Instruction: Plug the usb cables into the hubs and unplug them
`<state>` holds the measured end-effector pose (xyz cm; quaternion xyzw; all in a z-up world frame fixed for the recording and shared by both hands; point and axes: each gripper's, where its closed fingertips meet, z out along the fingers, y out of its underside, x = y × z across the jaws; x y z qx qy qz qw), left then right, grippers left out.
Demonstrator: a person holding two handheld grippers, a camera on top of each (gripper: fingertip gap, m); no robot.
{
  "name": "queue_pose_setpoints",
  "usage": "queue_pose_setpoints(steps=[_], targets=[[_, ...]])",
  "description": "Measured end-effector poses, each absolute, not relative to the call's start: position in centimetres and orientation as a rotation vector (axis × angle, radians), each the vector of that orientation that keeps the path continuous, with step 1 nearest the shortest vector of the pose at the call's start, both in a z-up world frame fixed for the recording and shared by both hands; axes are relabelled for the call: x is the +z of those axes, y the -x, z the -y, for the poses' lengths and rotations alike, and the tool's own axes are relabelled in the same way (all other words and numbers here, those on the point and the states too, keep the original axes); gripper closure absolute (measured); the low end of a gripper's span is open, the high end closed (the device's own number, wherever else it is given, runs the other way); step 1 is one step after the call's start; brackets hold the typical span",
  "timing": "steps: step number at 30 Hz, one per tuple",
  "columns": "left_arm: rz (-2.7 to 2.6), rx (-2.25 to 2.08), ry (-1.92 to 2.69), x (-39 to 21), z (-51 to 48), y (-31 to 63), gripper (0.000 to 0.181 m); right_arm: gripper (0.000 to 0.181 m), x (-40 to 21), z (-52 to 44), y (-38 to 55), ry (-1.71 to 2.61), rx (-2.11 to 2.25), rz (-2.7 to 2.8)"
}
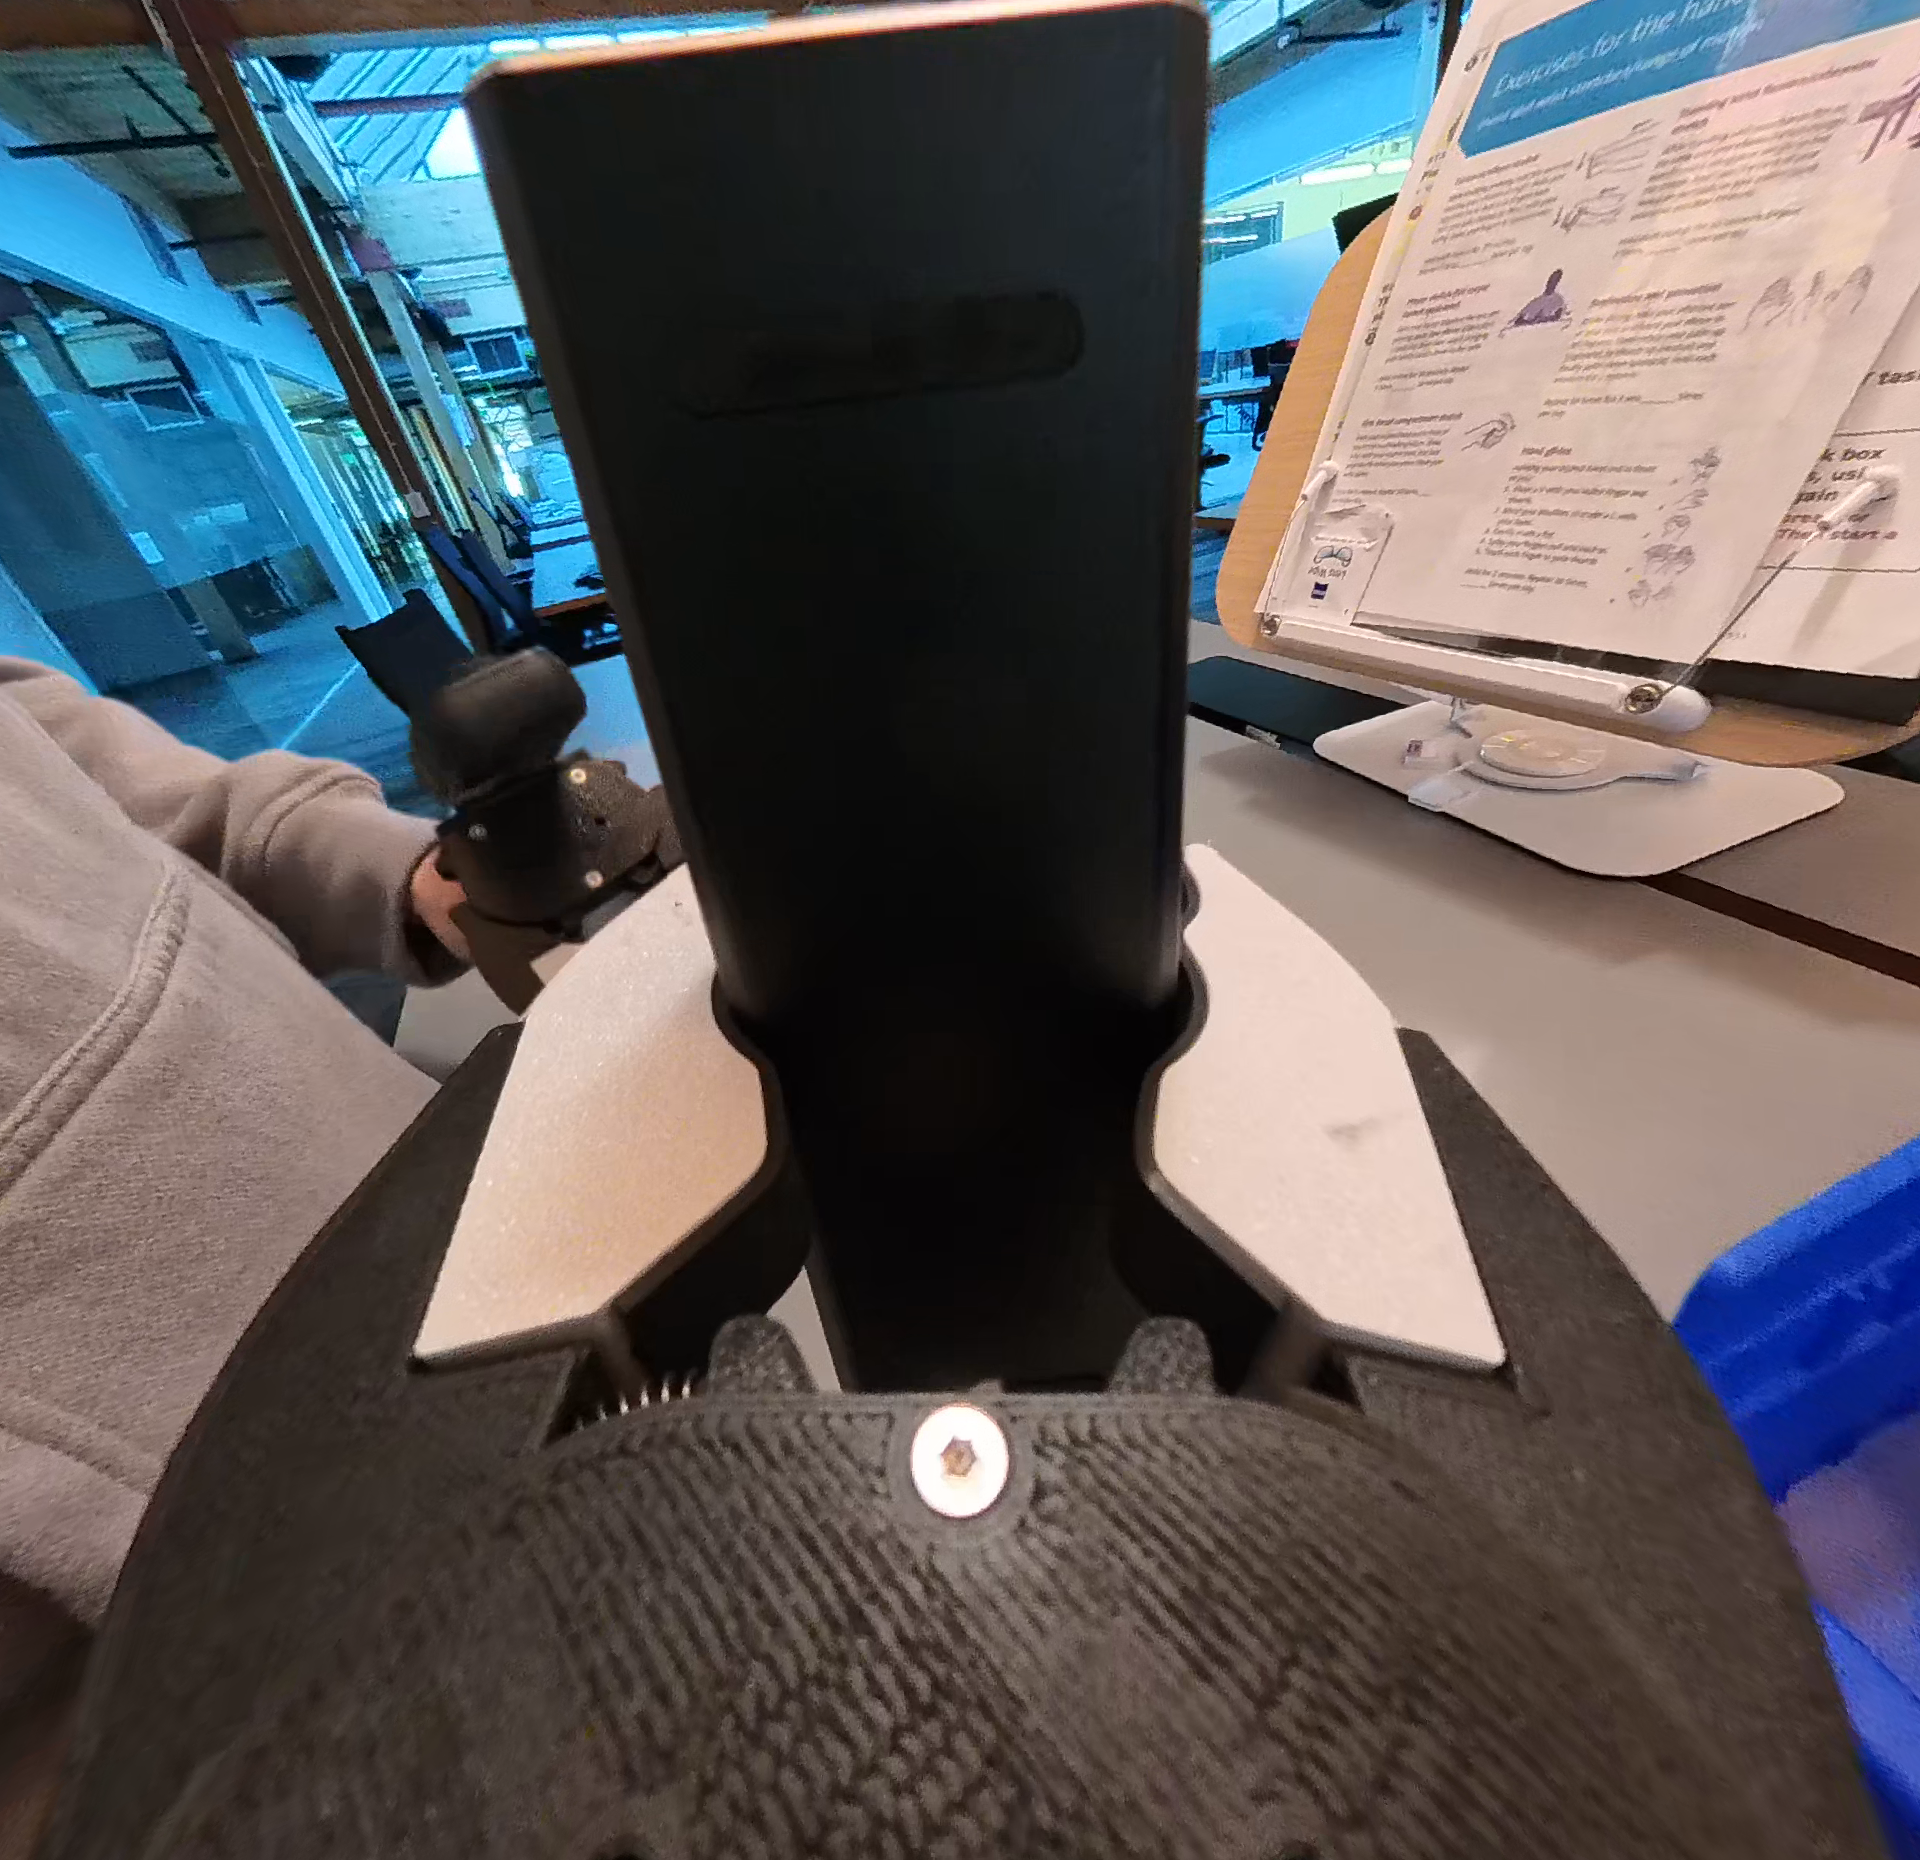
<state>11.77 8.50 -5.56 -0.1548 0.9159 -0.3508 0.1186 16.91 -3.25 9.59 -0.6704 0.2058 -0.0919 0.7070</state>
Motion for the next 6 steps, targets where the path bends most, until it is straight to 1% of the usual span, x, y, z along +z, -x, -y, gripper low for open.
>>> queue_pose_setpoints(steps=[2,4,6], targets=[[-2.668,-0.988,0.686,-6.1,-8.7,-12.0,0.147,0.106,9.6,3.0,-17.1,1.483,-0.202,-0.458],[-2.626,-0.921,1.021,-6.3,-9.8,-11.9,0.15,0.106,9.8,2.8,-17.0,1.484,-0.195,-0.45],[-2.597,-0.869,1.302,-6.8,-10.8,-11.3,0.144,0.106,10.0,2.7,-16.8,1.496,-0.2,-0.44]])
